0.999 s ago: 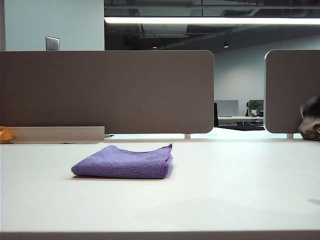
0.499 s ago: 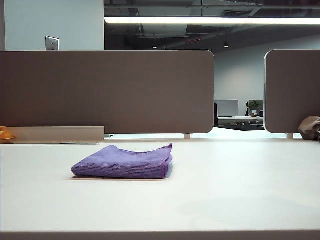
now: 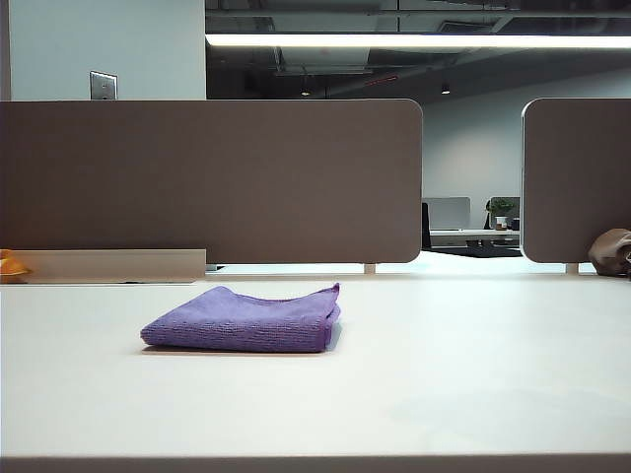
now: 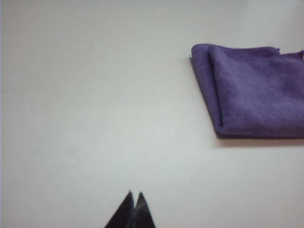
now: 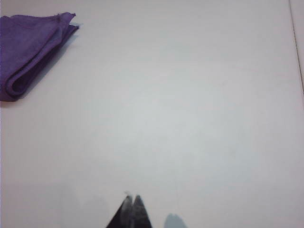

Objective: Fold the bottom of the cloth upward, then fold it vertically to form a square shape.

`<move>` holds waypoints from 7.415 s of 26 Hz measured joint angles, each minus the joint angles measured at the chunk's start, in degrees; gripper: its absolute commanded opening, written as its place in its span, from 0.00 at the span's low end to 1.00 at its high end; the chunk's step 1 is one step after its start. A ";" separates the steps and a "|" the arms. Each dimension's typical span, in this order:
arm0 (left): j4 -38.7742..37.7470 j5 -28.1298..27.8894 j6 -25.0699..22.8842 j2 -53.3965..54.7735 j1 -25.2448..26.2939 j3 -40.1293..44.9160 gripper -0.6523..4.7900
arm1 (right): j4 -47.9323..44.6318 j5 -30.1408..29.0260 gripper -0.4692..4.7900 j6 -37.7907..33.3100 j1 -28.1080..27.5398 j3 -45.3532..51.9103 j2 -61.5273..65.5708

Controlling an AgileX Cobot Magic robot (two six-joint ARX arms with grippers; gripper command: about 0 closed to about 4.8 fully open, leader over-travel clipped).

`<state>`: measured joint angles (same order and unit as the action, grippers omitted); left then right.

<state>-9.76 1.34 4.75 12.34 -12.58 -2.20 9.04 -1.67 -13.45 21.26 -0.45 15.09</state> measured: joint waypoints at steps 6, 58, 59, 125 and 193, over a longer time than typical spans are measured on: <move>1.18 0.79 2.43 -0.07 0.00 1.90 0.11 | 1.55 0.00 0.10 0.00 0.00 0.00 0.00; 7.43 -2.62 2.60 -8.00 5.31 1.90 0.11 | -2.25 5.68 0.10 -0.02 -9.94 0.00 -11.52; 7.43 -2.64 2.60 -8.13 6.34 1.90 0.11 | -2.27 5.64 0.10 -0.02 -10.80 0.00 -11.91; -0.35 -0.83 -3.85 -12.11 13.81 1.81 0.11 | 1.55 0.94 0.10 12.24 -17.86 0.00 -14.97; -0.31 1.62 -9.44 -12.11 12.20 1.81 0.11 | 1.53 -0.04 0.10 12.50 -17.86 0.00 -14.97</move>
<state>-10.07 2.96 -4.69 0.23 -0.38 -0.38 10.57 -1.72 -0.95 3.40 -0.45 0.12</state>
